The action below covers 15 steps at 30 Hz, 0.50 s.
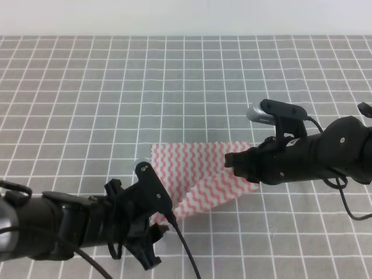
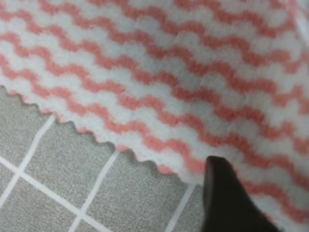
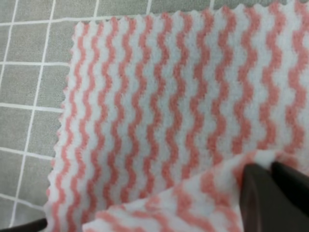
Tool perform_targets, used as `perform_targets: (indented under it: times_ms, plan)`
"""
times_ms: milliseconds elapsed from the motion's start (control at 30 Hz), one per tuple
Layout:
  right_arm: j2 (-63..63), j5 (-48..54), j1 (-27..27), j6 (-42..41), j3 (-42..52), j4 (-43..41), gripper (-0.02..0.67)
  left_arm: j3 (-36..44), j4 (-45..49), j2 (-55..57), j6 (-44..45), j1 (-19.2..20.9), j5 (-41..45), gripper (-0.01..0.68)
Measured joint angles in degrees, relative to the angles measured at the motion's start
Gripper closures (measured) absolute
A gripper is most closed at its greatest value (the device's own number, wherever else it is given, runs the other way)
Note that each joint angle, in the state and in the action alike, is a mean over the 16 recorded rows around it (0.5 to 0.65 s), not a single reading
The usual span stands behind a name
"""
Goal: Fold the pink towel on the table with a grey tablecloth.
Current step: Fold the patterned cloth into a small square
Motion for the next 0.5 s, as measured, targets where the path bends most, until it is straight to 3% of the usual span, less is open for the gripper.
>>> perform_targets:
  times_ms: [267,500]
  plan:
    - [-0.07,0.11,-0.11,-0.01,0.01,-0.05,0.664,-0.07,0.05,0.06,0.24,0.00,-0.26,0.575]
    - [-0.20,0.83,-1.12,-0.02,0.03,-0.08,0.664,-0.73,0.44,-0.21,-1.38,-0.01,-0.29,0.650]
